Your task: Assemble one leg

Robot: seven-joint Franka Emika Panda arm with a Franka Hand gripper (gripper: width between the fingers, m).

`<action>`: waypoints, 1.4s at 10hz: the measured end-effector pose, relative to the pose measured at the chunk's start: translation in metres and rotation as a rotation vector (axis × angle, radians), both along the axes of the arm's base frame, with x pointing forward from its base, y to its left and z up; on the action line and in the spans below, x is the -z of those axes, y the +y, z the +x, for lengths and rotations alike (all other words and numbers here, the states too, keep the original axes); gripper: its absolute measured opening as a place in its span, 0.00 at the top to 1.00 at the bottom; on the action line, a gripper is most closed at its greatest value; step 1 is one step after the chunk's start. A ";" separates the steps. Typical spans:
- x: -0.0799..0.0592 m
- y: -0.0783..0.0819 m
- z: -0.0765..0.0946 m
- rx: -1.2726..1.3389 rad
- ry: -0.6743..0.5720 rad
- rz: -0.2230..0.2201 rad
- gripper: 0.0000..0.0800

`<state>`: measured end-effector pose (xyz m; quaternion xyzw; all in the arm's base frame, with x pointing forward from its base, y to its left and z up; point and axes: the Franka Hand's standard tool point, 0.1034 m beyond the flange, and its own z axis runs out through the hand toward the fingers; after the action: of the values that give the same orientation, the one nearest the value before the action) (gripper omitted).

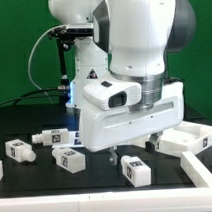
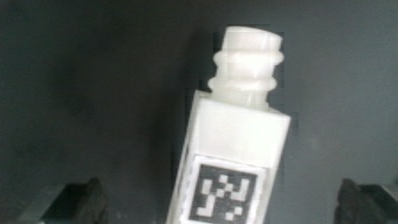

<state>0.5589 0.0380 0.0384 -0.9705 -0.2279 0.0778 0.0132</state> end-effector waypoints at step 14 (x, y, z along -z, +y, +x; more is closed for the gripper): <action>-0.068 -0.007 -0.090 0.117 -0.006 -0.018 0.65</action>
Offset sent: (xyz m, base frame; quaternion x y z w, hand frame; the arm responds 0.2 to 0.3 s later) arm 0.0000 0.0000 0.0000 0.0000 0.0000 0.0000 1.0000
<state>0.4687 0.0307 0.1064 -0.9825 -0.1699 0.0761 0.0083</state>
